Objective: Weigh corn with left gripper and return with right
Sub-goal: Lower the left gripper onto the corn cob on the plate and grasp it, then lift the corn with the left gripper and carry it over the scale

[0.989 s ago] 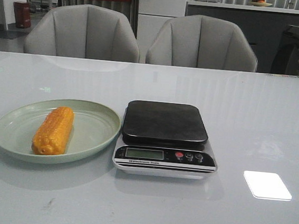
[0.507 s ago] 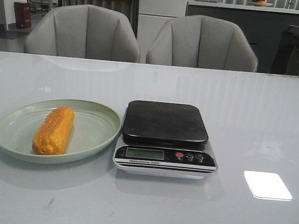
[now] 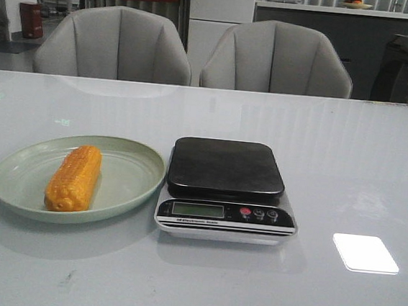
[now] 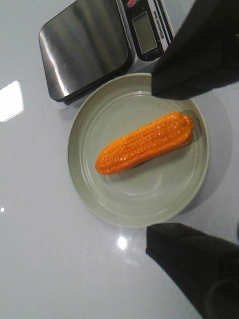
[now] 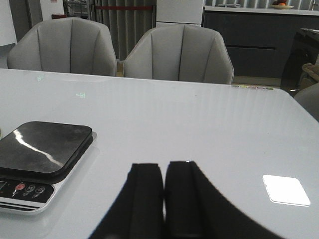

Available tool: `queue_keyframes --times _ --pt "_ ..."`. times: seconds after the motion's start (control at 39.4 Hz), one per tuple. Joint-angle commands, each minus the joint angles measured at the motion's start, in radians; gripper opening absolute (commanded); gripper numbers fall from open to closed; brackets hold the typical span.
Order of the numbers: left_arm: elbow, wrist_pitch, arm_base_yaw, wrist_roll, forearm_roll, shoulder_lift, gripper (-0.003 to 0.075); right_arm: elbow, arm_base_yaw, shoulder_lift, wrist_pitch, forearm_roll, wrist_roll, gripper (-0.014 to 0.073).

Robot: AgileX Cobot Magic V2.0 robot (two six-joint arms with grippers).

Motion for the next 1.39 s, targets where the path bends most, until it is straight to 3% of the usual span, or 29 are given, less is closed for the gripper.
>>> queue_keyframes --times 0.0,0.28,0.76,0.91,1.12,1.37 --pt "-0.081 -0.052 -0.032 -0.009 -0.028 0.085 0.0566 0.011 -0.005 -0.02 -0.082 -0.011 -0.002 0.0179" --pt "-0.235 0.025 -0.036 -0.009 -0.133 0.369 0.0566 0.011 -0.005 -0.02 -0.082 -0.011 -0.002 0.0179" --pt "-0.425 0.213 -0.036 -0.035 -0.125 0.672 0.0553 0.011 -0.005 -0.02 -0.082 -0.011 -0.002 0.0179" --pt "-0.432 0.236 -0.036 -0.035 -0.125 0.713 0.0442 0.011 -0.005 -0.02 -0.082 -0.011 -0.002 0.0179" --pt "-0.465 0.246 -0.036 -0.035 -0.153 0.715 0.0221 0.011 -0.005 -0.02 -0.082 -0.011 -0.002 0.0179" --pt "-0.626 0.29 -0.074 -0.035 -0.201 0.715 0.0195 0.011 -0.005 -0.02 -0.082 -0.011 -0.002 0.0179"
